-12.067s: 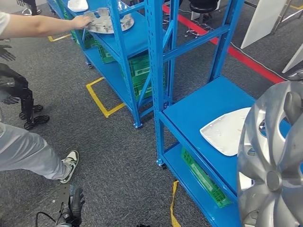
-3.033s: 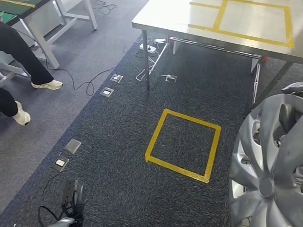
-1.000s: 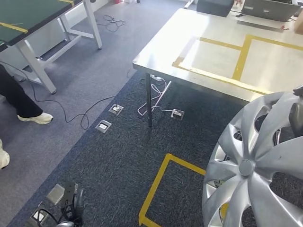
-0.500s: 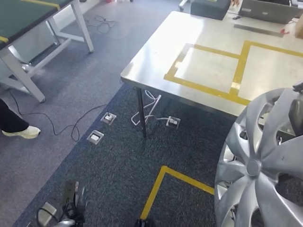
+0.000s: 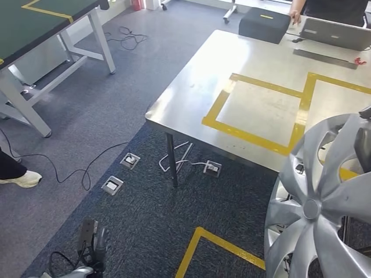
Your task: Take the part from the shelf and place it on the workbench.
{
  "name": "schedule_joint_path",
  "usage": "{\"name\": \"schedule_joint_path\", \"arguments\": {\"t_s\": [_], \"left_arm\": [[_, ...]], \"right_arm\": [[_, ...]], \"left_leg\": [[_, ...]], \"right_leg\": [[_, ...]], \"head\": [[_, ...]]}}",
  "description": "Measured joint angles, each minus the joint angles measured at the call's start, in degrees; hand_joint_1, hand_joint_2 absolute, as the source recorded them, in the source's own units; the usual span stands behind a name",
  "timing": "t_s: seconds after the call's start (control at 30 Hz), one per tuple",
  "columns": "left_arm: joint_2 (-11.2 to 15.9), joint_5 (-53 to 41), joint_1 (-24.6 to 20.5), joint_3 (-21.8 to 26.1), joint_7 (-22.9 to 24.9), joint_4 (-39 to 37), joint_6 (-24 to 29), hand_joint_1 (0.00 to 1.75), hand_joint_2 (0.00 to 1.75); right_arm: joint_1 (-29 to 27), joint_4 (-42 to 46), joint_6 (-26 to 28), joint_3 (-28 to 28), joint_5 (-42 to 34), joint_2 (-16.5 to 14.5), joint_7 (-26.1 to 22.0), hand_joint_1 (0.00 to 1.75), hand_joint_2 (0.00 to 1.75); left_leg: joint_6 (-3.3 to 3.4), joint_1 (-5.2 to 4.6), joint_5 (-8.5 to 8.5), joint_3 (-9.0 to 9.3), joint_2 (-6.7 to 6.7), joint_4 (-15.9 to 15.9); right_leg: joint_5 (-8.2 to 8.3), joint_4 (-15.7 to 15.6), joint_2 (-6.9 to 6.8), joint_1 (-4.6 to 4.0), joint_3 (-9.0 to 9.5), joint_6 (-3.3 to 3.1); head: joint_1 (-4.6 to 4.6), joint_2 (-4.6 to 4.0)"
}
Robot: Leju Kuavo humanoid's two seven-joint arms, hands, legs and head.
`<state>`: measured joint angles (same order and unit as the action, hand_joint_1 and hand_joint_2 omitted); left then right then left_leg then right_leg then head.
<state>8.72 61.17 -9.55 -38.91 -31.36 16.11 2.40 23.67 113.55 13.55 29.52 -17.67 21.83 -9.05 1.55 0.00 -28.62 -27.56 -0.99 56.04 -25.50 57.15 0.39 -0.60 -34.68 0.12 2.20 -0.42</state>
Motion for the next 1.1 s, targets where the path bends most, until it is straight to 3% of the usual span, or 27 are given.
{"name": "schedule_joint_path", "arguments": {"t_s": [0.07,0.13,0.17,0.23,0.3,0.33,0.37,0.43,0.47,0.5,0.6,0.67,0.7,0.77,0.83,0.87,0.9,0.97,1.0,1.03,1.1], "left_arm": [[0.02,-0.03,-0.04,-0.01,0.0,0.01,0.0,0.0,0.0],[0.01,-0.15,-0.22,-0.02,-0.01,0.03,0.0,0.0,0.0],[-0.01,-0.25,-0.4,-0.02,0.01,0.03,0.0,0.0,0.0],[-0.07,-0.49,-0.66,-0.02,0.12,0.04,0.0,0.0,0.0],[-0.08,-0.79,-0.62,-0.02,0.4,0.04,0.05,0.0,0.0],[-0.08,-0.94,-0.57,-0.02,0.58,0.04,0.09,0.0,0.0],[-0.08,-1.1,-0.56,-0.02,0.76,0.04,0.14,0.0,0.0],[-0.09,-1.39,-0.62,-0.02,0.97,0.04,0.17,0.0,0.0],[-0.1,-1.55,-0.68,-0.02,1.08,0.04,0.17,0.0,0.0],[-0.13,-1.69,-0.73,-0.03,1.17,0.04,0.17,0.0,0.0],[-0.25,-2.14,-0.9,-0.04,1.36,0.04,0.15,0.0,0.0],[-0.33,-2.51,-1.13,-0.04,1.39,0.04,0.14,0.0,0.0],[-0.34,-2.66,-1.22,-0.04,1.4,0.04,0.13,0.0,0.0],[-0.36,-2.89,-1.32,-0.04,1.46,0.04,0.13,0.0,0.0],[-0.37,-2.99,-1.3,-0.05,1.53,0.04,0.13,0.0,0.0],[-0.39,-3.04,-1.3,-0.06,1.57,0.04,0.12,0.0,0.0],[-0.43,-3.1,-1.31,-0.07,1.62,0.04,0.09,0.0,0.0],[-0.67,-3.36,-1.42,-0.1,1.82,0.05,0.02,0.0,0.0],[-0.75,-3.5,-1.52,-0.11,1.93,0.05,-0.01,0.0,0.0],[-0.81,-3.64,-1.66,-0.13,2.0,0.06,-0.02,0.0,0.0],[-0.8,-3.92,-1.97,-0.14,2.08,0.11,-0.02,0.0,0.0]], "right_arm": [[0.25,-0.01,-0.02,-0.09,-0.02,0.02,-0.02,1.75,1.75],[0.89,0.04,0.0,-0.22,-0.02,0.03,-0.08,1.75,1.75],[1.13,0.06,0.05,-0.31,-0.02,0.03,-0.08,1.75,1.75],[1.4,0.06,0.31,-0.46,-0.02,0.03,0.27,1.75,1.75],[1.65,-0.09,1.11,-0.51,-0.05,0.04,1.29,1.75,1.75],[1.96,-0.25,1.68,-0.55,-0.09,0.08,1.92,1.75,1.75],[2.46,-0.45,2.34,-0.59,-0.19,0.17,2.52,1.75,1.75],[3.86,-0.99,3.87,-0.64,-0.61,0.46,3.46,1.75,1.75],[4.53,-1.26,4.7,-0.66,-0.89,0.63,3.8,1.75,1.75],[5.11,-1.52,5.47,-0.69,-1.12,0.79,4.1,1.75,1.75],[6.38,-1.95,7.54,-0.79,-1.17,1.44,5.0,1.75,1.75],[7.4,-2.03,9.06,-0.86,-0.75,2.08,5.89,1.75,1.75],[7.83,-2.08,9.74,-0.88,-0.54,2.37,6.44,1.75,1.75],[8.25,-2.24,10.65,-0.89,-0.27,2.8,7.34,1.75,1.75],[8.25,-2.47,10.88,-0.86,-0.19,3.08,7.84,1.75,1.75],[8.26,-2.59,10.94,-0.85,-0.18,3.21,7.98,1.75,1.75],[8.31,-2.68,11.03,-0.85,-0.17,3.36,8.1,1.75,1.75],[8.41,-2.89,11.47,-0.84,-0.16,3.71,8.47,1.75,1.75],[8.42,-2.99,11.78,-0.84,-0.15,3.91,8.76,1.75,1.75],[8.45,-3.1,12.18,-0.85,-0.07,4.16,9.1,1.75,1.75],[8.86,-3.22,13.07,-0.87,0.32,4.71,9.75,1.75,1.75]], "left_leg": [[-0.77,-0.1,-0.53,0.95,-0.04,0.73],[-1.31,-0.14,-1.3,0.16,0.19,3.62],[-1.48,-0.08,-2.3,-1.39,0.32,6.39],[-1.78,0.06,-5.01,-6.52,0.47,13.57],[-2.05,0.26,-6.57,-11.15,0.49,17.57],[-2.1,0.35,-5.9,-12.21,0.5,16.86],[-2.11,0.42,-3.91,-12.35,0.52,14.32],[-1.99,0.47,2.53,-11.19,0.64,6.5],[-1.77,0.42,4.52,-10.64,0.74,3.53],[-1.52,0.32,5.75,-10.31,0.77,1.75],[-0.44,0.33,5.58,-9.07,0.62,0.74],[0.22,0.4,4.91,-7.49,0.56,0.39],[0.44,0.38,4.45,-6.73,0.54,0.21],[0.65,0.31,3.3,-5.13,0.5,-0.07],[0.64,0.26,1.87,-3.08,0.4,-0.31],[0.59,0.2,1.04,-1.89,0.34,-0.36],[0.54,0.13,0.17,-0.7,0.29,-0.43],[0.32,-0.03,-1.52,1.24,0.23,-0.46],[0.11,-0.07,-2.26,1.92,0.2,-0.6],[-0.14,-0.06,-2.72,2.5,0.16,-0.72],[-0.77,-0.01,-2.5,2.48,0.15,0.29]], "right_leg": [[0.27,-0.91,0.06,0.09,1.66,-0.74],[0.23,-1.5,0.04,0.38,3.41,-1.29],[0.13,-1.64,0.0,0.47,4.07,-1.44],[-0.42,-1.69,0.05,0.5,4.61,-1.62],[-1.25,-1.7,0.22,0.57,5.19,-1.56],[-1.73,-1.7,0.34,0.64,5.63,-1.46],[-2.28,-1.7,0.44,0.73,6.21,-1.3],[-3.47,-1.63,0.56,0.83,7.21,-0.81],[-4.03,-1.65,0.64,0.78,7.53,-0.49],[-4.56,-1.81,0.69,0.71,7.61,-0.15],[-4.86,-0.95,0.61,0.66,8.25,0.87],[-5.16,3.57,0.26,0.79,6.38,1.31],[-5.89,7.32,0.09,0.83,4.13,1.47],[-8.83,14.56,0.04,0.81,-1.06,1.8],[-11.29,16.07,0.03,0.82,-4.28,1.82],[-10.92,14.23,0.02,0.81,-4.75,1.66],[-8.64,10.99,0.02,0.78,-4.64,1.37],[-0.58,3.68,0.01,0.5,-4.27,0.69],[2.66,1.27,0.06,0.25,-3.87,0.4],[4.37,-0.05,0.11,0.06,-3.51,0.14],[4.23,-0.68,0.28,-0.05,-2.12,-0.35]], "head": [[0.01,0.0],[0.08,0.0],[0.23,0.0],[0.5,0.0],[0.61,0.0],[0.64,0.0],[0.67,0.0],[0.71,0.0],[0.76,0.0],[0.73,0.0],[0.64,0.0],[0.54,0.0],[0.41,0.0],[0.3,0.0],[0.27,0.0],[0.23,0.0],[0.18,0.0],[0.0,0.0],[-0.07,0.0],[-0.14,0.0],[-0.2,0.0]]}}
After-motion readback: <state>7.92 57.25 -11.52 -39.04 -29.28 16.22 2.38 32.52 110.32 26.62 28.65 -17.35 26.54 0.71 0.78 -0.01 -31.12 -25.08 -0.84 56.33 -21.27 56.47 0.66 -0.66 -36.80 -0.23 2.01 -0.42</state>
